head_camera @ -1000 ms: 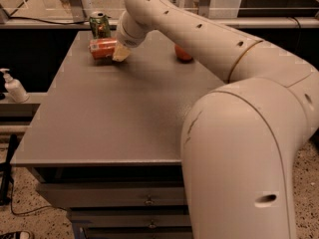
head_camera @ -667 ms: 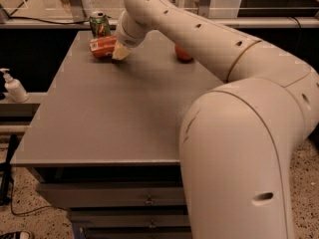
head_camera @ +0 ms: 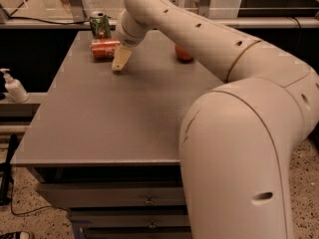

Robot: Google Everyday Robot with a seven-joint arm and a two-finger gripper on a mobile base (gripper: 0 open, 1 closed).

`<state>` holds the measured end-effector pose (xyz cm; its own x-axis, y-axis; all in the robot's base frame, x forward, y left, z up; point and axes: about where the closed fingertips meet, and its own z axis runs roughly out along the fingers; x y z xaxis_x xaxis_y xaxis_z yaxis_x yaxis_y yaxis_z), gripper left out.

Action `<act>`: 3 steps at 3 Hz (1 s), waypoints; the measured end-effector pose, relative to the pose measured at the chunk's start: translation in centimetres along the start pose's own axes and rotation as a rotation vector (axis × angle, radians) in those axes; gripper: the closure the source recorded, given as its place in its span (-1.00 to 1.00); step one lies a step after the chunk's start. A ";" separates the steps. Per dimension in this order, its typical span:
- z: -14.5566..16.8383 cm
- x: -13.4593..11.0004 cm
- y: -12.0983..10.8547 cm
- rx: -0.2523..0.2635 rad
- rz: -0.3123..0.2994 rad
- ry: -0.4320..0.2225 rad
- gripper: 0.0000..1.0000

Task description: Move coke can near green can

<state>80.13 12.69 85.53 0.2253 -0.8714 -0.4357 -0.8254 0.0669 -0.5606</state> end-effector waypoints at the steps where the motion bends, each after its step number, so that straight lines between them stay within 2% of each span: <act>1: -0.2 -0.1 -0.1 0.000 0.000 0.000 -1.00; 3: -0.3 -0.2 -0.2 0.000 0.000 0.000 -1.00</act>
Offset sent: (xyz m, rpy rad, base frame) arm -0.0832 -0.0898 0.0522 0.3289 0.1242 0.1117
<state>80.12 12.68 85.88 0.2253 -0.8713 -0.4361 -0.8255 0.0670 -0.5604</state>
